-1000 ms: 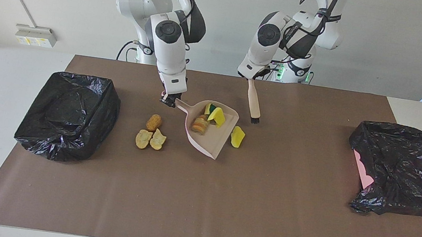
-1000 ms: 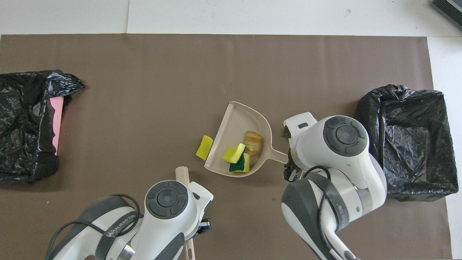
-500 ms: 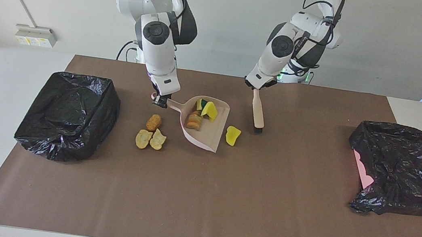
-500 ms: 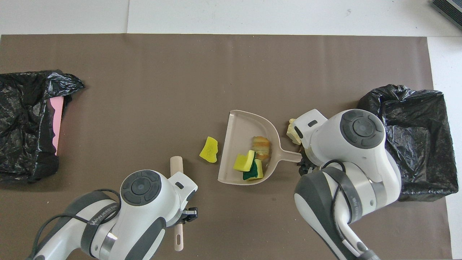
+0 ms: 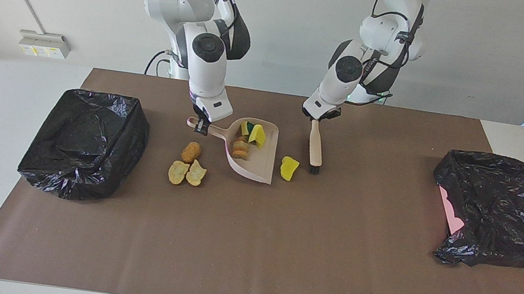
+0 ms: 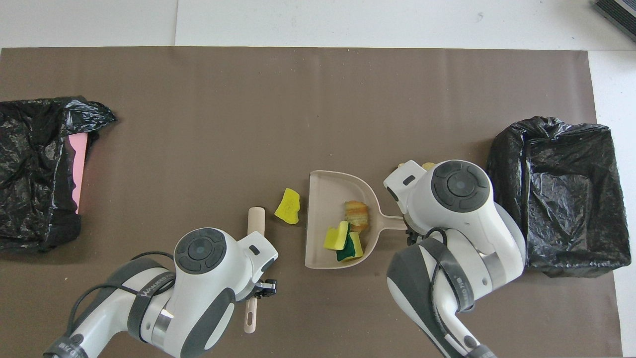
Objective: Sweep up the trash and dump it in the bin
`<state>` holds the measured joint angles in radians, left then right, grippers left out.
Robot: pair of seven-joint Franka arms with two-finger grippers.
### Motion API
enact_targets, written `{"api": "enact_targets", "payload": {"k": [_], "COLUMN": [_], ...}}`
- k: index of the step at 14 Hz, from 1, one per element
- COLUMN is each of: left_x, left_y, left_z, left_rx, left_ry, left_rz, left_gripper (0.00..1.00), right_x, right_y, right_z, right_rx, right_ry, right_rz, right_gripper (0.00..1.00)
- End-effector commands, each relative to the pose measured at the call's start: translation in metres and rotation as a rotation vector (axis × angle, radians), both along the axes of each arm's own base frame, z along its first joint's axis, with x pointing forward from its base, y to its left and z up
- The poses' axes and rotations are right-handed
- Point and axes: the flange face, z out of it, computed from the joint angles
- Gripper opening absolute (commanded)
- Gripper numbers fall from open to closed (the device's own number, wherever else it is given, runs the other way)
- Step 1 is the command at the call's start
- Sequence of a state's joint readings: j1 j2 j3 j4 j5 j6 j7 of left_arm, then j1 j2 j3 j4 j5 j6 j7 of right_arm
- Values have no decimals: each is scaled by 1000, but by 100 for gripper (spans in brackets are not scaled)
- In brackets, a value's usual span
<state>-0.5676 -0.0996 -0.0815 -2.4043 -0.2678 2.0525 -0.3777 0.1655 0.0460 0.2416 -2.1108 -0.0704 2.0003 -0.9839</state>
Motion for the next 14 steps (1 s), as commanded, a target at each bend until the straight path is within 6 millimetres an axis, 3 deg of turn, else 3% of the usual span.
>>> {"api": "enact_targets", "payload": {"k": [1, 3, 5, 6, 8, 10, 14], "left_x": [5, 5, 3, -2, -2, -1, -6], "left_y": [-2, -5, -13, -25, -52, -85, -89], "left_z": [-1, -4, -20, -18, -8, 14, 48], "left_rx": [-58, -65, -75, -102, -148, -210, -227], "left_ry": [2, 11, 28, 35, 38, 24, 50], "left_rz": [-68, -73, -76, -71, -84, -95, -110], "left_gripper": [0, 0, 0, 0, 0, 0, 0], "right_x": [-2, -3, -3, -4, -4, -4, -5], "right_y": [11, 11, 11, 12, 12, 12, 14], "right_z": [-10, -10, -10, -10, -10, -9, -9], "right_rx": [-21, -22, -24, -26, -24, -22, -23], "right_ry": [-7, -10, -13, -13, -13, -12, -15], "right_rz": [-12, -19, -37, -46, -54, -60, -75], "right_gripper": [0, 0, 0, 0, 0, 0, 0]}}
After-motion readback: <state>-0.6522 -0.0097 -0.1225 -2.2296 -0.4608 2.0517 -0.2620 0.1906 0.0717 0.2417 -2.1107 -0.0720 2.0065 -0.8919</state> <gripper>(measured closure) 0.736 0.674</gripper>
